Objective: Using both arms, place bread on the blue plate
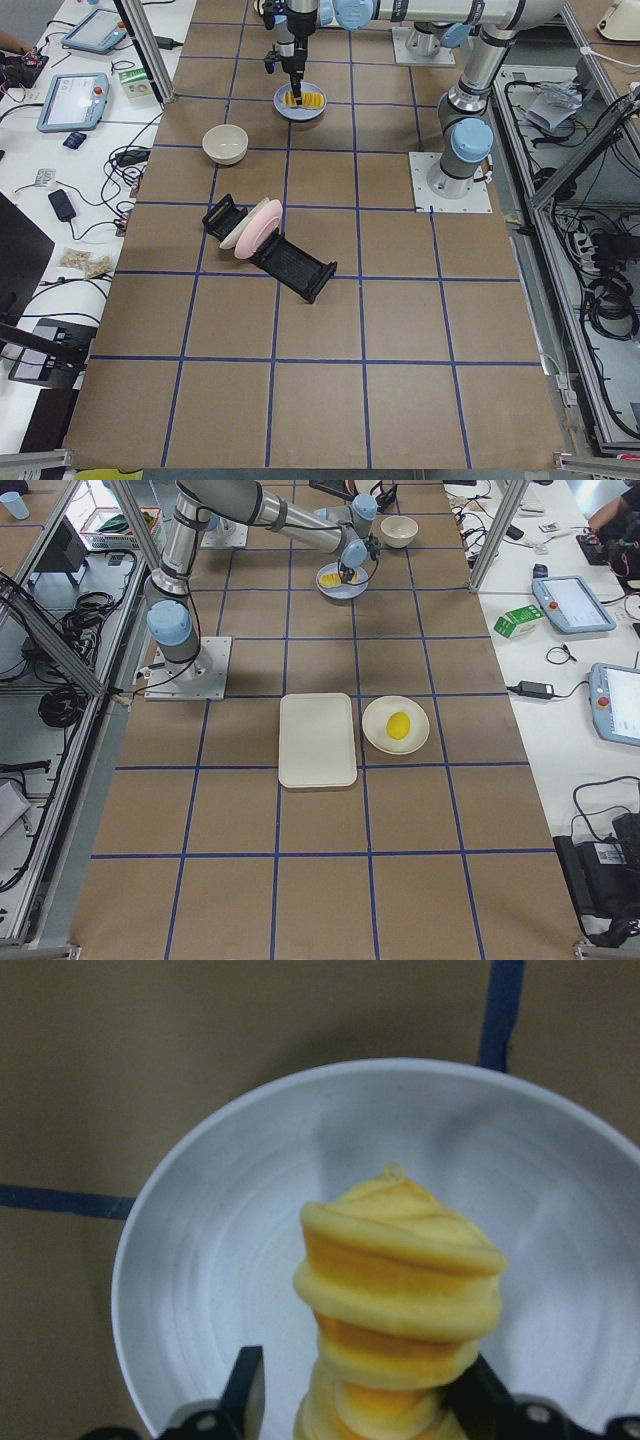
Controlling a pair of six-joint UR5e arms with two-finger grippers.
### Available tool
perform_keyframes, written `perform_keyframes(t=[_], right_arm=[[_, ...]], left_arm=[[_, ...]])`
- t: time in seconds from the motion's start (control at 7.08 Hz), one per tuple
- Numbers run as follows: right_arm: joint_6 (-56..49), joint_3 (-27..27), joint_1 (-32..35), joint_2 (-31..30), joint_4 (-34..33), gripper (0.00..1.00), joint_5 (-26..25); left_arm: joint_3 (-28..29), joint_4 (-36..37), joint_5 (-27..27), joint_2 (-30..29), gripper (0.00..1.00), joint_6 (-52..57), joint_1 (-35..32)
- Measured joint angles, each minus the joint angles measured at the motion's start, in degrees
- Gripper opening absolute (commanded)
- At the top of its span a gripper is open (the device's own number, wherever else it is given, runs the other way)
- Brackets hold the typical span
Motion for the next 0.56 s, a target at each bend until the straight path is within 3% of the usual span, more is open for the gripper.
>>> perform_keyframes(t=[0.56], right_arm=[[-0.12, -0.53, -0.32, -2.15, 0.89, 1.0, -0.52]], left_arm=[[0.1, 0.73, -0.06, -0.47, 1.0, 2.72, 0.4]])
